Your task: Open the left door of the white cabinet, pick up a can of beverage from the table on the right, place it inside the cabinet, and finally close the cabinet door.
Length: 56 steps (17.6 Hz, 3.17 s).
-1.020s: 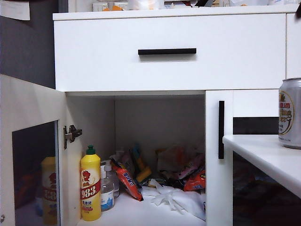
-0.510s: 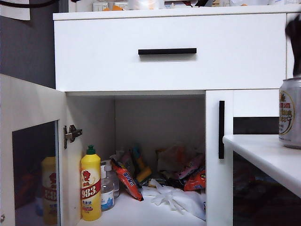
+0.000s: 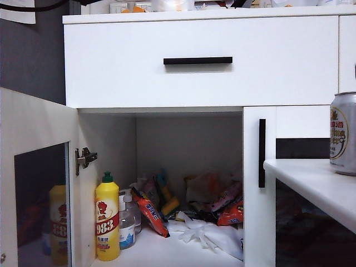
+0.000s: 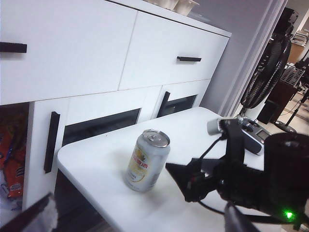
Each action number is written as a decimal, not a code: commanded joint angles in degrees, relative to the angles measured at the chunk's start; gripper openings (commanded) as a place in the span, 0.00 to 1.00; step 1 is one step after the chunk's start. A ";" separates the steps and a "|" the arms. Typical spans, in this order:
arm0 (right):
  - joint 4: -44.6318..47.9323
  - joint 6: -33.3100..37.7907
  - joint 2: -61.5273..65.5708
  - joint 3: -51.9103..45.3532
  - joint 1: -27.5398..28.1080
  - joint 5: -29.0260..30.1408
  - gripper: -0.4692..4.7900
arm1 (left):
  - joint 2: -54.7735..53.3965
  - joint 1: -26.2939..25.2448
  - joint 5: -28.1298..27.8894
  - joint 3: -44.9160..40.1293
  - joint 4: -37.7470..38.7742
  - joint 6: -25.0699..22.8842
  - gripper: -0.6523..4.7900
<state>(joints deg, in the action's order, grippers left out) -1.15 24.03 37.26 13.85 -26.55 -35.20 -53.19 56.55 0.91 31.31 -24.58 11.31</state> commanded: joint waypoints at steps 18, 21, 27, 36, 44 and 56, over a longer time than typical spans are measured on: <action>34.21 -17.00 21.33 -3.50 5.20 12.85 1.00 | -0.15 0.04 -2.43 0.13 1.55 -0.13 1.00; 35.43 -16.98 21.40 -3.50 5.68 11.80 1.00 | -0.15 0.04 -2.45 0.13 1.68 -0.13 1.00; 37.29 -16.68 21.40 -3.50 8.09 12.15 1.00 | -0.15 0.04 -2.43 0.13 1.77 0.11 1.00; 34.82 -19.85 20.26 1.90 7.65 23.15 0.51 | -0.15 0.04 -3.48 0.13 1.77 0.11 1.00; 20.39 -19.78 20.24 21.31 7.50 35.87 0.51 | 1.36 -0.22 -9.84 0.13 1.92 -0.37 1.00; 35.30 -19.30 37.00 22.93 -2.03 39.39 0.51 | 19.12 -6.62 -10.82 0.13 26.01 -0.22 1.00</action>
<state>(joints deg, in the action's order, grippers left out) 25.74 4.47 72.77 36.10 -28.27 4.08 -34.39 49.98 -9.69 31.31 0.89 11.25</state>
